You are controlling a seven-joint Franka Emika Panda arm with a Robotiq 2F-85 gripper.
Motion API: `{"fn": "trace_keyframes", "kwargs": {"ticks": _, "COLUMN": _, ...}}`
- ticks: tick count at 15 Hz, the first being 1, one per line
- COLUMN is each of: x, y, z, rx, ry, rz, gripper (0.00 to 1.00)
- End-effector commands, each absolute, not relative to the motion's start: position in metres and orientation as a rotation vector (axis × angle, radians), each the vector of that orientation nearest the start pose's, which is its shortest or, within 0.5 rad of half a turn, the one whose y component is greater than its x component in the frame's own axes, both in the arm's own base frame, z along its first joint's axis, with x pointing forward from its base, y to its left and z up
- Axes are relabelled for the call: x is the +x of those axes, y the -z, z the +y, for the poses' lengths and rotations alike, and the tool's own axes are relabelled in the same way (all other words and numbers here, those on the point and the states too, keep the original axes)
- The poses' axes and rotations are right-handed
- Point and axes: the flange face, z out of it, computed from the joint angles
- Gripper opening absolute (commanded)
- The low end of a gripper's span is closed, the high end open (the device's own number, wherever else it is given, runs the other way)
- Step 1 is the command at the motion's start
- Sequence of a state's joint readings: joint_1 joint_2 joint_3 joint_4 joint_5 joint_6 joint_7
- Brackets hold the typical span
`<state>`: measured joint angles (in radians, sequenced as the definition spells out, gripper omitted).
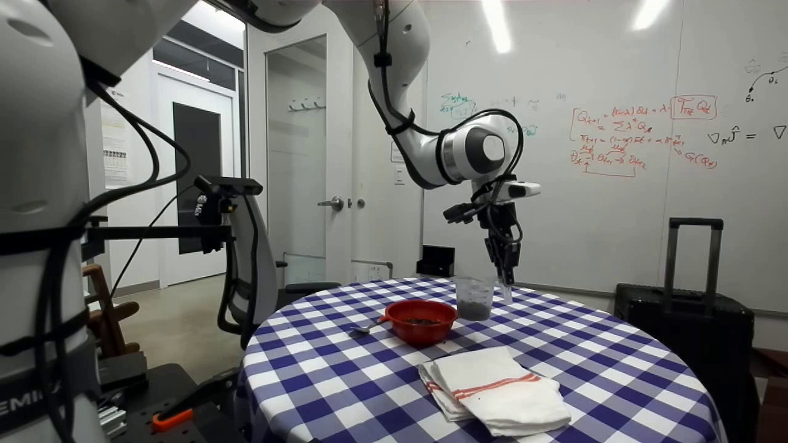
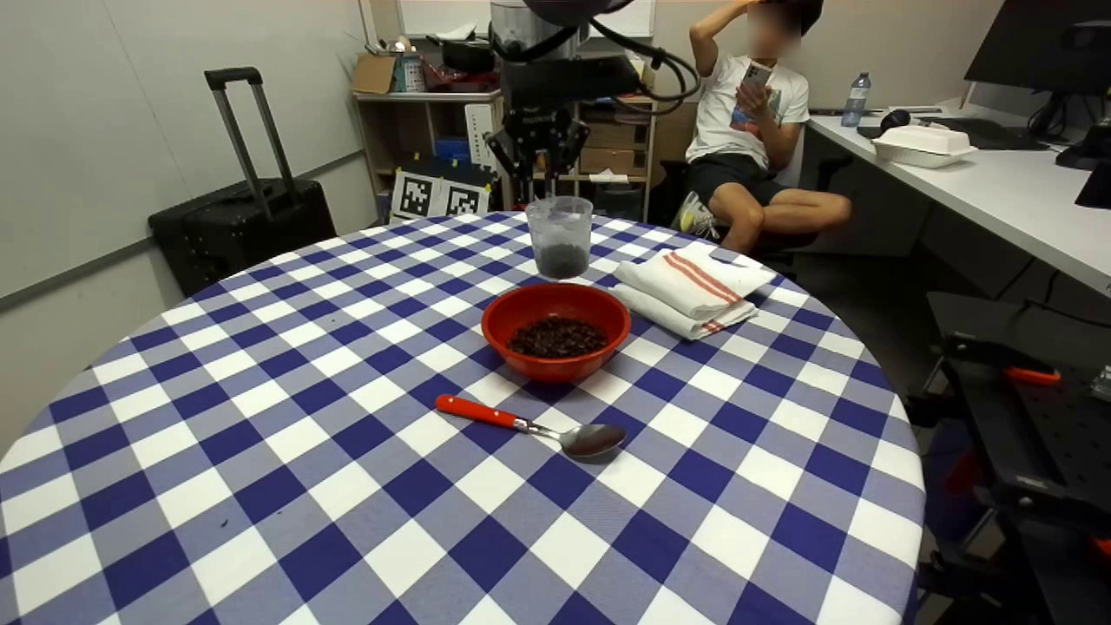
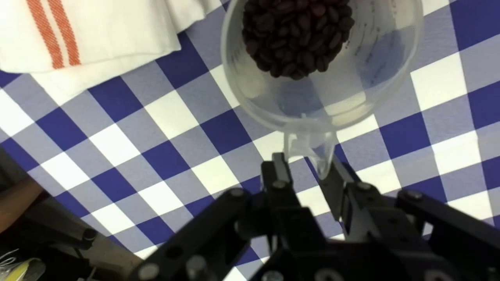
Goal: Pour some of the contents in the clear jug into the red bowl
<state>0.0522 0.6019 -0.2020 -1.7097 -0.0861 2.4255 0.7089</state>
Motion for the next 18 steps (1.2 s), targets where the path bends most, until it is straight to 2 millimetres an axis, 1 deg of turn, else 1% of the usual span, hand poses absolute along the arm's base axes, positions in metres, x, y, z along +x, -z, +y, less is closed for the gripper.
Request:
{"fn": "trace_keyframes", "kwargs": {"ticks": 1, "x": 0.671, "y": -0.296, "z": -0.067, "rx": -3.027, "ry": 0.279, "rz": 1.329, "gripper": 0.06}}
{"fn": "trace_keyframes", "kwargs": {"ticks": 5, "x": 0.66, "y": -0.323, "z": -0.035, "rx": -2.988, "ry": 0.306, "rz": 1.511, "gripper": 0.06}}
{"fn": "trace_keyframes", "kwargs": {"ticks": 7, "x": 0.655, "y": -0.332, "z": -0.017, "rx": -2.969, "ry": 0.371, "rz": 1.619, "gripper": 0.06}}
{"fn": "trace_keyframes", "kwargs": {"ticks": 9, "x": 0.648, "y": -0.336, "z": 0.001, "rx": -2.978, "ry": 0.449, "rz": 1.71, "gripper": 0.06}}
{"fn": "trace_keyframes", "kwargs": {"ticks": 12, "x": 0.636, "y": -0.33, "z": 0.029, "rx": -3.04, "ry": 0.556, "rz": 1.816, "gripper": 0.06}}
{"fn": "trace_keyframes", "kwargs": {"ticks": 15, "x": 0.626, "y": -0.319, "z": 0.056, "rx": -3.109, "ry": 0.621, "rz": 1.894, "gripper": 0.06}}
{"fn": "trace_keyframes", "kwargs": {"ticks": 18, "x": 0.623, "y": -0.306, "z": 0.074, "rx": -3.131, "ry": 0.697, "rz": 2.003, "gripper": 0.06}}
